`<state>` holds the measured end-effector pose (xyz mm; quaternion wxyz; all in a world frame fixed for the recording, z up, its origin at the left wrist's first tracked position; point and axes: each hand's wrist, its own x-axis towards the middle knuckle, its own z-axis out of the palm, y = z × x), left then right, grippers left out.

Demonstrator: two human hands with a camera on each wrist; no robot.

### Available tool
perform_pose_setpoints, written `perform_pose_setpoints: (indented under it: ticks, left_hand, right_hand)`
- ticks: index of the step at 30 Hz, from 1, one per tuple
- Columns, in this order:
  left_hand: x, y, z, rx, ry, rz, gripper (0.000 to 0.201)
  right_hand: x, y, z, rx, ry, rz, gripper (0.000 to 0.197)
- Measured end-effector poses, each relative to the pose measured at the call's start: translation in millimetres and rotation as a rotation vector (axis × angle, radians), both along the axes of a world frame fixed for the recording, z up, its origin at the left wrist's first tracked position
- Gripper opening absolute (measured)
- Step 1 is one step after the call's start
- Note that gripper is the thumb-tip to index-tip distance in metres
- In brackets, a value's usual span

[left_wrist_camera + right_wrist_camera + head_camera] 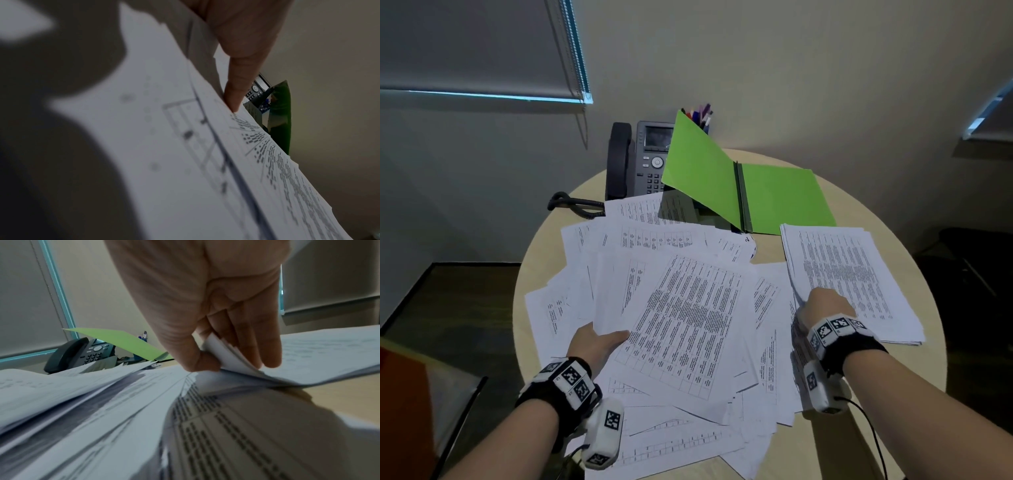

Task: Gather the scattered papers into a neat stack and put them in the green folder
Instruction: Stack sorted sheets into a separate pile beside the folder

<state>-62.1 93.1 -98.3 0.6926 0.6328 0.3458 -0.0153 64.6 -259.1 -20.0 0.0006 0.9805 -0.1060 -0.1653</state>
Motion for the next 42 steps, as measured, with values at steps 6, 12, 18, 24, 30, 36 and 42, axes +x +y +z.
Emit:
perform_pose_setpoints:
  ticks: [6,12,18,24,30,36,42]
  left_hand:
    - [1,2,-3,0.027,0.017,-0.004,0.031]
    - [0,1,0,0.024,0.020,-0.004,0.031]
    - [-1,-1,4,0.044,0.020,-0.017,0.031]
    - [-2,-2,6,0.105,0.023,-0.030,0.029]
    - [-2,2,0,0.097,0.033,-0.046,0.033]
    - [-1,2,-1,0.065,0.027,-0.034,0.031]
    - [-1,2,-2,0.049,0.029,-0.021,0.029]
  right_hand:
    - [-7,3,-20,0.137,0.000,-0.116,0.036]
    - [-2,-1,-29,0.086,-0.024,-0.126,0.038]
    - [1,-4,-35,0.027,0.003,-0.086,0.028]
    - [18,-16,-32,0.041,-0.027,-0.090,0.032]
    - [18,-26,-50,0.044,0.020,-0.200,0.047]
    - [19,-32,-51,0.104,-0.033,-0.156,0.031]
    - [20,-46,-54,0.203,-0.152,-0.121,0.017]
